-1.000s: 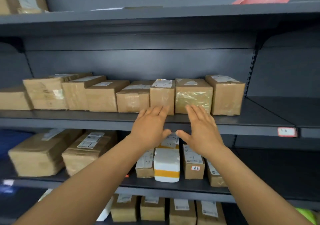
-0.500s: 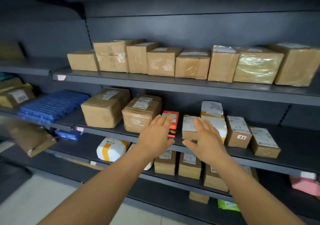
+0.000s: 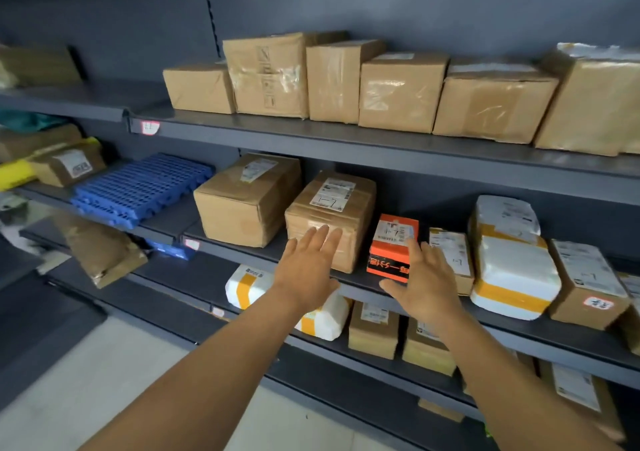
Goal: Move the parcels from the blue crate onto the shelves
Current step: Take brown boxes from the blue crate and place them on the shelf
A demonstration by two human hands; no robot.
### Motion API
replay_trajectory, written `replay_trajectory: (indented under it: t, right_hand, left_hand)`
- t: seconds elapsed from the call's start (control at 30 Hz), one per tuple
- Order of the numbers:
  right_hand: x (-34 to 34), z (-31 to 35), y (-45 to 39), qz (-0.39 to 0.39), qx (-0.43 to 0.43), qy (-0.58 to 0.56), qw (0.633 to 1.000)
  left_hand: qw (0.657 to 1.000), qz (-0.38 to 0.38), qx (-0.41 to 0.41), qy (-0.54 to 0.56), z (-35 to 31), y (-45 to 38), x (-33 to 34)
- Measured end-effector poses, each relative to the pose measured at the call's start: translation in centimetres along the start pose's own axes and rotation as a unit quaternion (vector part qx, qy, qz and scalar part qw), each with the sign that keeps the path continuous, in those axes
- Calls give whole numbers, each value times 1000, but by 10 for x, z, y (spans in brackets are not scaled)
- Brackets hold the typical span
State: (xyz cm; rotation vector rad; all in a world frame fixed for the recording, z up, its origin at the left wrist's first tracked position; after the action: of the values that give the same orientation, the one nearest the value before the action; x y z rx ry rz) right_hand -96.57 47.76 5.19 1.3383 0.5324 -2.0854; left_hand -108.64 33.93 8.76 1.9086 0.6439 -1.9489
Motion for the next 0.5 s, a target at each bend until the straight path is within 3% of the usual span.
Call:
replay_trajectory:
  t: [0.2,0.33,0.5]
  right_hand:
    - [23,-51,-62,34,96,61,993]
    - [46,-90,-79,86,166,33,982]
    - [65,-80,-87,100,134,84,982]
  left_hand:
    - [999,8,19,-33,3,-69,27]
    - [998,5,39,-47,0,-99,39]
    - [998,11,40,-44,11,-117,55]
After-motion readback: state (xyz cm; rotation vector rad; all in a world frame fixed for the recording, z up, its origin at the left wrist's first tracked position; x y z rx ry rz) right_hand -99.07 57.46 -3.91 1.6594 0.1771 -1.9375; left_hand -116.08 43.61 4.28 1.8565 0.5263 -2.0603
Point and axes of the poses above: each hand's wrist, its own y-axis away from the middle knuckle, its own x-axis out of the palm, z = x × y, the point moved 9 cm from there along -y, towards the middle knuckle, and after that the axes turned 4 degrees about -y, right-handed, at the moved point
